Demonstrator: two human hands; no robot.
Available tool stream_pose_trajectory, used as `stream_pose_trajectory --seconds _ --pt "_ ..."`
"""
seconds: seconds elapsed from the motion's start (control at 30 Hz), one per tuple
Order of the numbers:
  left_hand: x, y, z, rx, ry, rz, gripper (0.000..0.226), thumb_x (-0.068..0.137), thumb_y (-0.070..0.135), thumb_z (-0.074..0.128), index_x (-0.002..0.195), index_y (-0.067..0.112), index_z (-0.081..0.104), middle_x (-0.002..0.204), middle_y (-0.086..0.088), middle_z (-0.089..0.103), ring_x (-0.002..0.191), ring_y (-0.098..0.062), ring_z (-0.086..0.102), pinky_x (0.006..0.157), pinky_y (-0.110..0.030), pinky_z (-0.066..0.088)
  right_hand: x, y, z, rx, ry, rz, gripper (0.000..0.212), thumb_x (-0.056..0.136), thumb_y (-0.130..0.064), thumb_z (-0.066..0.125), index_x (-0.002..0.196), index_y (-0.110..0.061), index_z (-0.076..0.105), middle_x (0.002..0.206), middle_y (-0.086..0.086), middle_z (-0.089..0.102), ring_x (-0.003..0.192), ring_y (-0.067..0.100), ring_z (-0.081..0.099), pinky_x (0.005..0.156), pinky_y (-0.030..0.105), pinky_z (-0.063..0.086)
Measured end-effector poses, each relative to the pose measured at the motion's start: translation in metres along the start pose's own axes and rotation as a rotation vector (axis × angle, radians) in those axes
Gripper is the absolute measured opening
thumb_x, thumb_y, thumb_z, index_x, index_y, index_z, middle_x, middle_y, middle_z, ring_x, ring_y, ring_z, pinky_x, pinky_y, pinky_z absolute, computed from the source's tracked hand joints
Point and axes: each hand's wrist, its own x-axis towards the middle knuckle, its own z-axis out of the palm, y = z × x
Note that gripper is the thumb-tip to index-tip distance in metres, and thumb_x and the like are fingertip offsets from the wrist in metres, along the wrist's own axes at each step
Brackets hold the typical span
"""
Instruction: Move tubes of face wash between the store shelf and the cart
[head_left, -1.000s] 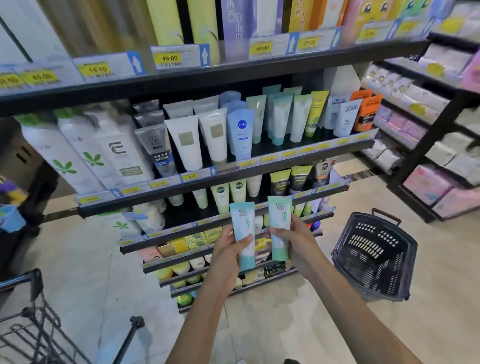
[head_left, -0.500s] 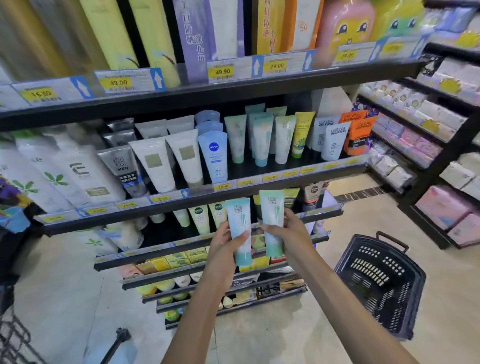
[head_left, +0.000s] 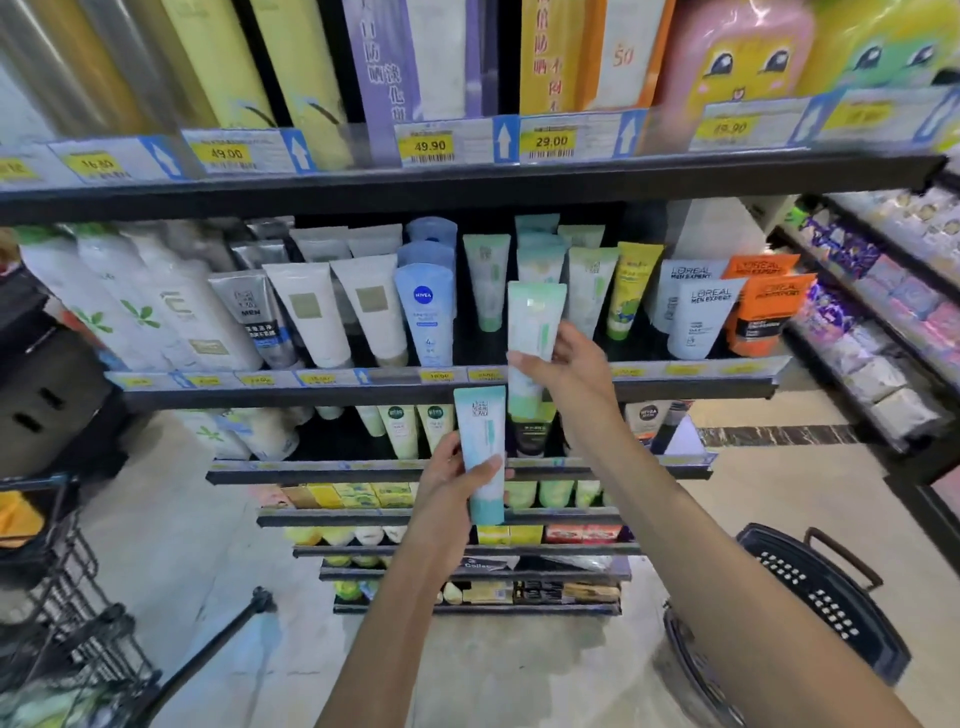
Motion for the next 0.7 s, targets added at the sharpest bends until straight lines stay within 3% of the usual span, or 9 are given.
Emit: stream_pose_trajectory --seconds 0.1,0.23,0.33,0.43,0.7 --pt "0.0 0.001 -0.002 -0.001 0.022 0.0 0.045 0.092 0.0 0.069 0.13 0.024 0.062 0.124 -0.004 0.073 0.106 -0.028 0.07 0.086 -0.052 0.058 0.02 -0.011 0.013 -0.072 0.034 -0.069 0.038 0.085 -0.007 0.081 0.119 -0.015 0.066 0.114 -0.004 0.076 0.104 0.006 0.072 0.089 0.025 0.059" --pt "0.004 0.003 -0.011 0.009 0.022 0.012 0.048 0.093 -0.001 0.069 0.134 0.023 0.06 0.126 -0.006 0.072 0.108 -0.032 0.069 0.091 -0.056 0.055 0.042 -0.013 0.031 -0.174 0.069 -0.16 0.039 0.085 -0.014 0.082 0.12 -0.017 0.065 0.113 -0.007 0.074 0.103 0.003 0.07 0.089 0.025 0.058" --pt "0.007 0.008 -0.015 -0.014 0.018 0.016 0.046 0.093 -0.003 0.067 0.131 0.023 0.06 0.12 -0.005 0.075 0.101 -0.028 0.072 0.084 -0.05 0.057 0.053 -0.01 0.043 -0.285 0.093 -0.182 0.037 0.085 -0.018 0.083 0.117 -0.02 0.066 0.108 -0.011 0.073 0.098 0.001 0.069 0.086 0.023 0.057" --pt "0.01 0.013 -0.022 -0.014 0.012 0.016 0.044 0.094 -0.003 0.067 0.131 0.021 0.06 0.118 -0.007 0.075 0.096 -0.027 0.074 0.077 -0.044 0.059 0.059 -0.001 0.05 -0.367 0.076 -0.161 0.038 0.085 -0.016 0.083 0.118 -0.019 0.065 0.107 -0.011 0.07 0.099 0.004 0.067 0.089 0.026 0.057" --pt "0.021 0.017 -0.032 -0.027 -0.001 0.008 0.04 0.095 -0.003 0.066 0.128 0.018 0.061 0.12 -0.015 0.072 0.093 -0.029 0.073 0.075 -0.042 0.06 0.061 0.014 0.047 -0.593 0.07 -0.12 0.042 0.083 -0.023 0.085 0.118 -0.016 0.063 0.114 -0.001 0.072 0.103 0.016 0.067 0.089 0.034 0.057"
